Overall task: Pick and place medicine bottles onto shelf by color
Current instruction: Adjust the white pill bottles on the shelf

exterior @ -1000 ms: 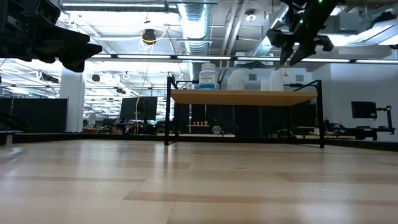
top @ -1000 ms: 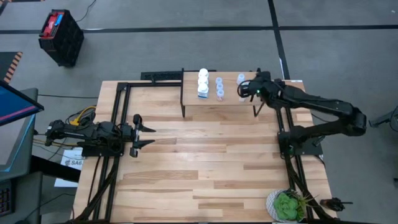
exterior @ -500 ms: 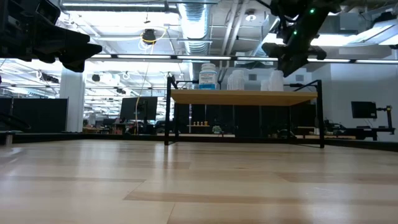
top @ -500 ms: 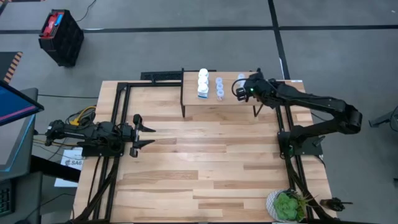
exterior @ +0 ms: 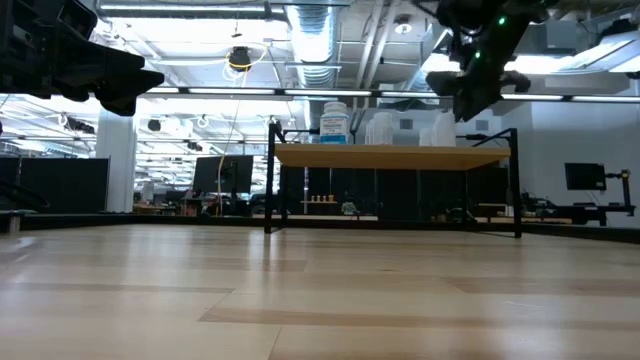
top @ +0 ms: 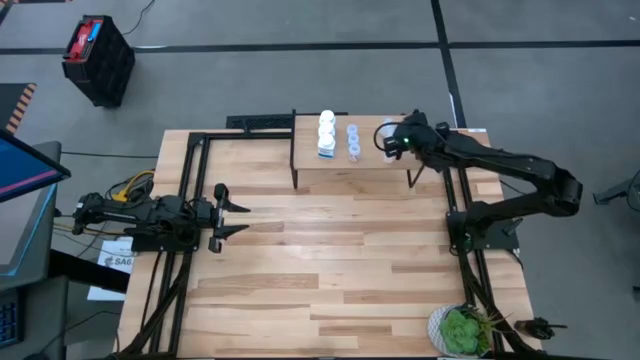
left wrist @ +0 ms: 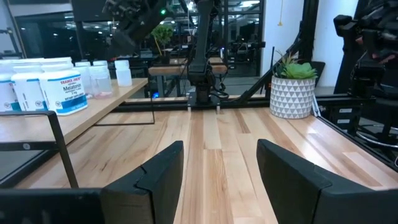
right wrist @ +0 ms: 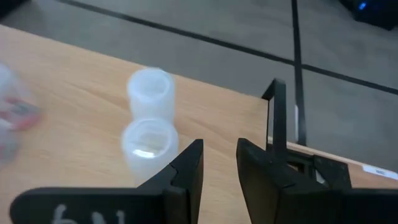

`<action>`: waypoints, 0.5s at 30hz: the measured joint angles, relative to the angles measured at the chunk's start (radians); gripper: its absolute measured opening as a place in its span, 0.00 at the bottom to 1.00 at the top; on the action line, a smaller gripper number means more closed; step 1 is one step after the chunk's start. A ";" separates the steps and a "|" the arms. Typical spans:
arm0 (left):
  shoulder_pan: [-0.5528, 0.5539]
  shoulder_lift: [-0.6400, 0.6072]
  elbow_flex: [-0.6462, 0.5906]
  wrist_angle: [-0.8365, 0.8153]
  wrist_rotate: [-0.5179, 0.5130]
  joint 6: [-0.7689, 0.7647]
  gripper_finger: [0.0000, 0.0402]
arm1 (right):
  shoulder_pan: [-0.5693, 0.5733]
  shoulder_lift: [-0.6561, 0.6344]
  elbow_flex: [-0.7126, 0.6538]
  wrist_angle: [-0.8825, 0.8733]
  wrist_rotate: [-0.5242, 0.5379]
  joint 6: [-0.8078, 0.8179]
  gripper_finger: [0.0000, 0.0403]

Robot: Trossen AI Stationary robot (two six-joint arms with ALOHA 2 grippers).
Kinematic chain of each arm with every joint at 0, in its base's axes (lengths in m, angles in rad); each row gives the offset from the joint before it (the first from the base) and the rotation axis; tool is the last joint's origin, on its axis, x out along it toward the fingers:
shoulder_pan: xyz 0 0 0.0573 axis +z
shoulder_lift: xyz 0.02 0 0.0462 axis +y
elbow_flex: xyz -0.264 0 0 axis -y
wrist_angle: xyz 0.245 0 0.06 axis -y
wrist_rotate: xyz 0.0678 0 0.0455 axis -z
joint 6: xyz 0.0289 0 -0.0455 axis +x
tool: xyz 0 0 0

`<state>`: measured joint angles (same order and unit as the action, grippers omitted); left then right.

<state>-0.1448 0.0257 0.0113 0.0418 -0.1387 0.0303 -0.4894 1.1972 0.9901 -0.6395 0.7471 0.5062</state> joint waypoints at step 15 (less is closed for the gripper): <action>0.000 0.000 0.000 0.000 0.000 0.000 0.48 | -0.023 0.057 0.000 0.070 -0.031 -0.044 0.29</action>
<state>-0.1451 0.0257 0.0110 0.0420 -0.1387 0.0300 -0.5125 1.2538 0.9897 -0.5697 0.7158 0.4619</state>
